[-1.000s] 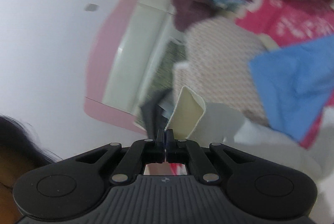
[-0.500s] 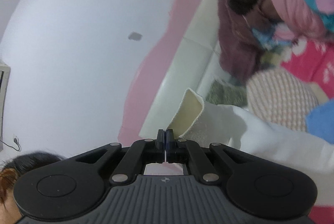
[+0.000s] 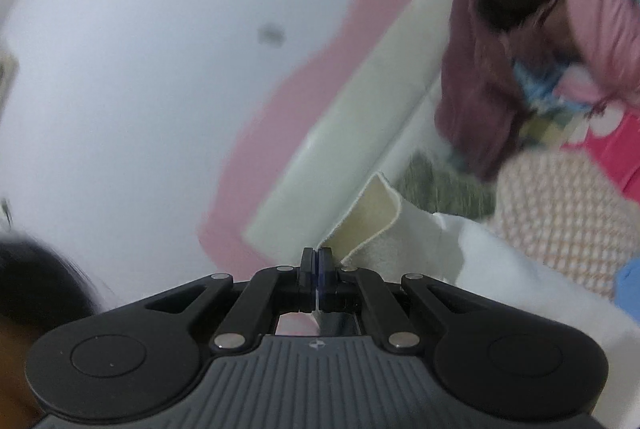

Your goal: Fold clothes

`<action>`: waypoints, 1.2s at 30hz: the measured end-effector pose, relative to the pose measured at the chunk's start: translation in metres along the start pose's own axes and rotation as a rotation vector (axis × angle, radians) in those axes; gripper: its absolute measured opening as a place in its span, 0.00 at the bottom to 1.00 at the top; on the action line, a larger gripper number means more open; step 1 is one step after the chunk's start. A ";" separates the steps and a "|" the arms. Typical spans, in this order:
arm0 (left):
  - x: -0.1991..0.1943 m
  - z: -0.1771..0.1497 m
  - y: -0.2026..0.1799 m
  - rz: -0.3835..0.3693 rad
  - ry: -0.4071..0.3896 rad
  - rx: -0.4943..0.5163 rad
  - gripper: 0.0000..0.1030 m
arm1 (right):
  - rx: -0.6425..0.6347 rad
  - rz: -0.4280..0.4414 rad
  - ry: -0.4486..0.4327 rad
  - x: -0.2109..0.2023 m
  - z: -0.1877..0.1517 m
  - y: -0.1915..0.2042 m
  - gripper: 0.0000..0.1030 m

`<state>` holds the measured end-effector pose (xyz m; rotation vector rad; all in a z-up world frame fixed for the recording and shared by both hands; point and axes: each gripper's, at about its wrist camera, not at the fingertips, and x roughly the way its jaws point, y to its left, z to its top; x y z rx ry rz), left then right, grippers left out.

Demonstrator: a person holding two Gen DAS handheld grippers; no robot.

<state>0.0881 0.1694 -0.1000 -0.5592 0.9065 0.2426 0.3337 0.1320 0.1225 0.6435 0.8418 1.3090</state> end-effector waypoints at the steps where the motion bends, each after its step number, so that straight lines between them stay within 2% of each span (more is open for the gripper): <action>1: 0.001 0.000 0.001 0.004 0.004 -0.001 0.54 | -0.025 -0.023 0.070 0.019 -0.005 -0.004 0.01; 3: 0.002 -0.001 0.004 0.010 0.013 -0.005 0.54 | -0.078 -0.073 0.205 0.055 -0.016 -0.012 0.04; 7: 0.002 0.002 0.003 0.007 0.018 -0.013 0.54 | -0.222 -0.204 0.395 0.094 -0.025 -0.015 0.08; 8: 0.002 0.004 0.003 0.002 0.018 -0.016 0.54 | -0.247 -0.199 0.378 0.088 -0.019 -0.012 0.15; 9: 0.002 0.005 0.003 -0.003 0.019 -0.020 0.54 | -0.260 -0.179 0.344 0.077 -0.011 -0.009 0.27; 11: 0.004 0.009 0.001 -0.014 0.019 -0.025 0.54 | -0.268 -0.159 0.261 0.047 0.007 -0.009 0.44; 14: 0.008 0.020 -0.006 -0.032 0.008 -0.021 0.54 | -0.245 -0.200 0.135 -0.008 0.039 -0.023 0.44; 17: 0.013 0.035 -0.007 -0.049 -0.005 -0.039 0.54 | -0.219 -0.340 0.070 -0.061 0.064 -0.055 0.44; 18: 0.016 0.040 -0.007 -0.055 -0.009 -0.050 0.54 | -0.203 -0.398 0.078 -0.075 0.066 -0.068 0.44; 20: 0.022 0.048 -0.007 -0.064 -0.009 -0.074 0.55 | -0.162 -0.517 0.141 -0.097 0.060 -0.101 0.44; 22: 0.027 0.054 -0.006 -0.070 -0.008 -0.091 0.55 | -0.132 -0.617 0.251 -0.109 0.043 -0.136 0.42; 26: 0.039 0.061 -0.010 -0.067 0.002 -0.083 0.55 | -0.253 -0.800 0.545 -0.102 -0.015 -0.199 0.41; 29: 0.049 0.063 -0.017 -0.062 0.015 -0.049 0.55 | -0.393 -0.832 0.706 -0.086 -0.045 -0.230 0.40; 32: 0.057 0.064 -0.025 -0.050 0.031 -0.007 0.55 | -0.540 -0.820 0.808 -0.075 -0.064 -0.245 0.39; 34: 0.062 0.063 -0.031 -0.040 0.039 0.019 0.55 | -0.600 -0.801 0.871 -0.069 -0.077 -0.252 0.30; 36: 0.066 0.063 -0.037 -0.023 0.047 0.049 0.55 | -0.648 -0.799 0.904 -0.068 -0.082 -0.256 0.07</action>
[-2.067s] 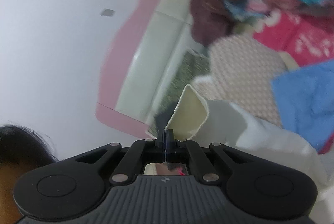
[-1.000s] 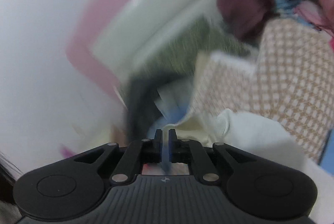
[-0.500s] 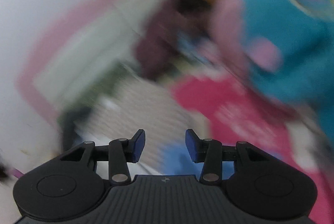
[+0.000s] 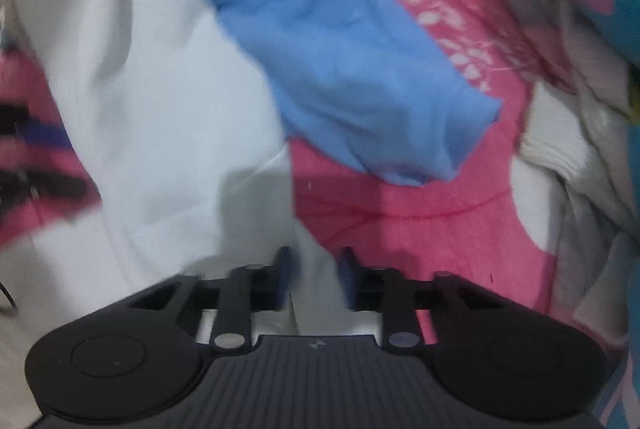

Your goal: Fold clothes

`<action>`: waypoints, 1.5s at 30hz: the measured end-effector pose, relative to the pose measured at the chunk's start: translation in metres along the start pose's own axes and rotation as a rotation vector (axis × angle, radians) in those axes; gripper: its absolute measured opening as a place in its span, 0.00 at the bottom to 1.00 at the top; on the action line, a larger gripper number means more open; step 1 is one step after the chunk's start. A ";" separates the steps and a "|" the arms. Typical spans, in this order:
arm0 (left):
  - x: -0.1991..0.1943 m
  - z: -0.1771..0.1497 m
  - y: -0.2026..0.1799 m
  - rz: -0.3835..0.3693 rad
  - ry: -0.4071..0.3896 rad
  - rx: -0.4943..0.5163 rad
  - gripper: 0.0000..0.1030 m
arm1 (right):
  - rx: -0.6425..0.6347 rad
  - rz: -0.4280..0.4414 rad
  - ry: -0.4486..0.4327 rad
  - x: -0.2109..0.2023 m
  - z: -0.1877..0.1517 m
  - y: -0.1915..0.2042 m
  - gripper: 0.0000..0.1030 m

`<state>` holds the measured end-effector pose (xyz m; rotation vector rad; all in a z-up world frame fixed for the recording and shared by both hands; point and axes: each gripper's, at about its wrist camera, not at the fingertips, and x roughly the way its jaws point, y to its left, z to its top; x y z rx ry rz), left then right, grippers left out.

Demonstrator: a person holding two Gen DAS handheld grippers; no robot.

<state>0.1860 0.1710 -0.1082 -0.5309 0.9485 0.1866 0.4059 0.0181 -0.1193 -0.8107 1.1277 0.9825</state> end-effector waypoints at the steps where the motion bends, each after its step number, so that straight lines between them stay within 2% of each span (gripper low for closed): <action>1: 0.002 0.000 -0.003 0.012 0.004 0.014 0.55 | -0.016 -0.008 -0.002 -0.001 -0.002 0.000 0.06; 3: 0.005 -0.001 -0.008 0.039 0.013 0.040 0.55 | 0.001 -0.040 -0.051 -0.013 -0.004 -0.004 0.05; 9: 0.009 -0.005 -0.010 0.073 0.024 0.073 0.55 | 0.183 -0.174 -0.190 -0.039 -0.023 -0.027 0.06; 12: 0.011 -0.005 -0.011 0.082 0.028 0.096 0.55 | 0.238 -0.211 -0.178 -0.019 -0.028 -0.032 0.06; 15: 0.011 -0.006 -0.014 0.092 0.030 0.124 0.55 | 0.270 -0.225 -0.120 -0.004 -0.027 -0.033 0.09; 16: 0.010 -0.007 -0.015 0.093 0.030 0.129 0.55 | 0.287 -0.224 -0.109 -0.002 -0.027 -0.034 0.09; 19: 0.008 -0.008 -0.014 0.092 0.027 0.133 0.55 | 0.399 -0.155 -0.179 -0.026 -0.023 -0.050 0.15; 21: 0.008 -0.009 -0.014 0.092 0.026 0.135 0.55 | 0.453 -0.066 -0.231 -0.036 -0.019 -0.062 0.22; 22: 0.008 -0.009 -0.015 0.094 0.026 0.138 0.55 | 0.466 -0.034 -0.234 -0.034 -0.015 -0.067 0.22; 30: 0.006 -0.009 -0.014 0.088 0.024 0.140 0.55 | 0.204 0.055 -0.086 0.011 0.017 -0.054 0.22; 32: 0.006 -0.009 -0.014 0.085 0.022 0.140 0.55 | 0.117 0.054 -0.088 0.006 0.018 -0.045 0.23; 36: 0.008 -0.008 -0.015 0.086 0.021 0.142 0.55 | -0.024 0.047 -0.096 0.001 0.020 -0.030 0.34; 42: 0.008 -0.006 -0.016 0.088 0.024 0.147 0.55 | -0.103 0.058 -0.054 0.020 0.022 -0.024 0.35; 43: 0.008 -0.007 -0.016 0.089 0.023 0.147 0.55 | -0.110 0.052 -0.056 0.022 0.021 -0.022 0.35; 44: 0.007 -0.007 -0.016 0.089 0.022 0.148 0.55 | -0.118 0.037 -0.063 0.020 0.019 -0.019 0.30; 45: 0.008 -0.007 -0.016 0.091 0.021 0.147 0.55 | -0.129 0.014 -0.075 0.016 0.017 -0.014 0.17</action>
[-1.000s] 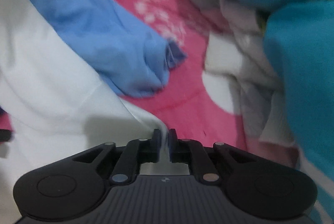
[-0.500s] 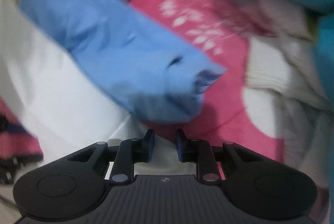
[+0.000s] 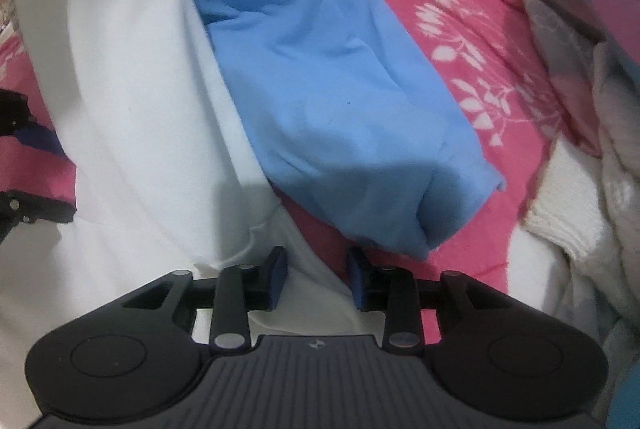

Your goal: Fold clothes

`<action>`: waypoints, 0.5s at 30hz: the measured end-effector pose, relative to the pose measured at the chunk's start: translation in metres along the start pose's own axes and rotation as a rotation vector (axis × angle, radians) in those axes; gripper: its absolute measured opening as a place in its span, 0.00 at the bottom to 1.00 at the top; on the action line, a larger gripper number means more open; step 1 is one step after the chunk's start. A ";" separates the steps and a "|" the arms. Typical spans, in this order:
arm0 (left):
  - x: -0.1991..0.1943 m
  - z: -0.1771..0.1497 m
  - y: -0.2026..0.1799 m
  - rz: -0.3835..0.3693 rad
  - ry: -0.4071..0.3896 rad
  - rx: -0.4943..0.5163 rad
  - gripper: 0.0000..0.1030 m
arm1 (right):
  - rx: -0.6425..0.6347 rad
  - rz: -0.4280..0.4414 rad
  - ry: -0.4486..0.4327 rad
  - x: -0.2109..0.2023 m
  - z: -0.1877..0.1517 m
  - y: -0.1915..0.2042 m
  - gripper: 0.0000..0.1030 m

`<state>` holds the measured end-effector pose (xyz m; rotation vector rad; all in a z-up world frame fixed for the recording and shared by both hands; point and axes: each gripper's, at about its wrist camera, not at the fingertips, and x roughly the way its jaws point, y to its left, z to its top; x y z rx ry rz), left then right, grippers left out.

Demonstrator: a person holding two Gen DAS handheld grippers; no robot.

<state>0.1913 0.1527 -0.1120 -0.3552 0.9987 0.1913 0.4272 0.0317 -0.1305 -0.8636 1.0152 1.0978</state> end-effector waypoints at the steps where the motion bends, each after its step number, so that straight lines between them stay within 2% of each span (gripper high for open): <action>1: 0.000 0.000 0.000 0.001 -0.001 0.000 0.55 | -0.012 -0.023 -0.010 -0.003 -0.002 0.005 0.10; 2: 0.001 0.000 -0.001 0.002 -0.002 -0.001 0.55 | -0.025 -0.046 -0.020 -0.007 -0.003 0.010 0.05; 5: 0.002 -0.001 -0.001 0.003 -0.005 -0.005 0.55 | -0.029 -0.141 -0.115 -0.028 -0.010 0.028 0.04; 9: 0.003 -0.002 -0.003 0.006 -0.010 -0.004 0.55 | -0.015 -0.358 -0.256 -0.055 -0.019 0.049 0.04; 12: 0.003 -0.001 -0.004 0.010 -0.011 -0.002 0.55 | 0.013 -0.484 -0.309 -0.056 -0.025 0.057 0.04; 15: 0.003 -0.001 -0.005 0.015 -0.011 0.003 0.55 | 0.062 -0.512 -0.298 -0.037 -0.025 0.050 0.04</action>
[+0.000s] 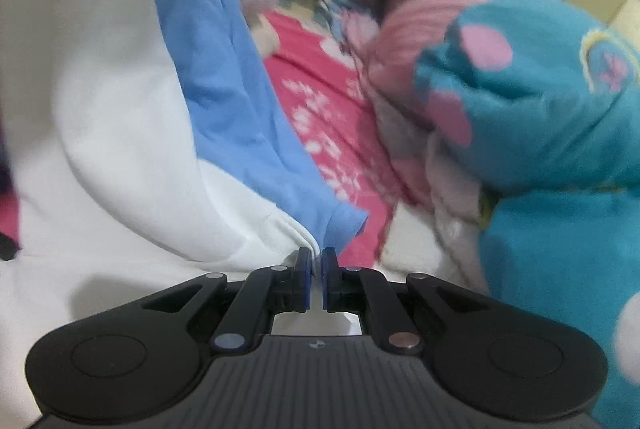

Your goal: Fold clothes

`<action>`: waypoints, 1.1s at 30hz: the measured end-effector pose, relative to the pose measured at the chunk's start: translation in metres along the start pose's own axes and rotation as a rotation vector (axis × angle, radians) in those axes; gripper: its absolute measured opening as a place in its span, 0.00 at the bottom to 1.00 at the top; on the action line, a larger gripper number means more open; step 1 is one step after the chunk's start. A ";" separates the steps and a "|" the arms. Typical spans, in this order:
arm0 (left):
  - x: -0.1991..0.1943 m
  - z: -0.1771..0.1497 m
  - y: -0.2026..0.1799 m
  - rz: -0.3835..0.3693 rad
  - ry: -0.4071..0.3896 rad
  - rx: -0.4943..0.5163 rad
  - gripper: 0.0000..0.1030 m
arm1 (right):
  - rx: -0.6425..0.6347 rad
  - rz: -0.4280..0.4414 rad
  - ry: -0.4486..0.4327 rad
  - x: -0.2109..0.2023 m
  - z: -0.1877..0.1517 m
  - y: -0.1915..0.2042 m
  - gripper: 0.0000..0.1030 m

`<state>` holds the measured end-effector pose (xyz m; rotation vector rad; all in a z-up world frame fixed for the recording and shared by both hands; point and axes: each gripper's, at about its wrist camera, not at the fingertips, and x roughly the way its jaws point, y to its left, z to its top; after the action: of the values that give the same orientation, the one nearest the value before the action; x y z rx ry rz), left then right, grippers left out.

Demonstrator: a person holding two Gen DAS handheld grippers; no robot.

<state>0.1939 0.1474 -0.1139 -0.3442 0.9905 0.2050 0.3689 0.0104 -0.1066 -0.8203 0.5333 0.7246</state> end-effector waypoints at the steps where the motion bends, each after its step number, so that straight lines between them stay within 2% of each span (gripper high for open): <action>1: 0.000 0.000 0.000 0.001 -0.001 0.003 0.55 | 0.018 -0.003 0.008 0.007 -0.001 0.000 0.04; 7: 0.000 -0.002 -0.004 0.013 -0.011 0.034 0.55 | 0.182 0.065 0.109 0.053 0.000 -0.011 0.08; 8: 0.000 -0.002 -0.004 0.014 -0.011 0.035 0.55 | 0.215 0.068 0.122 0.053 0.001 -0.016 0.17; 9: 0.000 -0.002 -0.004 0.015 -0.012 0.035 0.55 | 0.246 0.069 0.136 0.053 0.002 -0.021 0.31; 11: 0.000 -0.003 -0.005 0.016 -0.013 0.036 0.55 | 0.289 0.064 0.155 0.044 0.001 -0.033 0.38; 14: -0.001 -0.004 -0.003 0.016 -0.015 0.031 0.55 | 0.340 0.077 0.159 0.023 -0.002 -0.051 0.38; 18: 0.000 -0.002 -0.004 0.017 -0.017 0.028 0.55 | 0.362 0.153 0.080 -0.008 0.004 -0.063 0.37; 22: -0.001 -0.003 -0.004 0.019 -0.017 0.033 0.55 | 0.268 0.252 0.010 -0.011 0.027 -0.049 0.36; 24: -0.001 -0.002 -0.003 0.021 -0.016 0.033 0.55 | 0.238 0.306 -0.006 -0.006 0.039 -0.040 0.33; 26: -0.001 -0.001 -0.003 0.023 -0.015 0.031 0.55 | 0.212 0.348 -0.005 0.003 0.048 -0.033 0.31; 29: -0.003 -0.003 -0.002 0.025 -0.014 0.026 0.55 | 0.187 0.410 0.032 0.016 0.053 -0.022 0.17; 33: -0.005 -0.006 0.002 0.020 -0.015 0.016 0.55 | 0.068 0.458 0.026 0.009 0.050 -0.003 0.17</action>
<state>0.1860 0.1475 -0.1128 -0.3175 0.9807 0.2177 0.3841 0.0522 -0.0822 -0.6492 0.7779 1.1090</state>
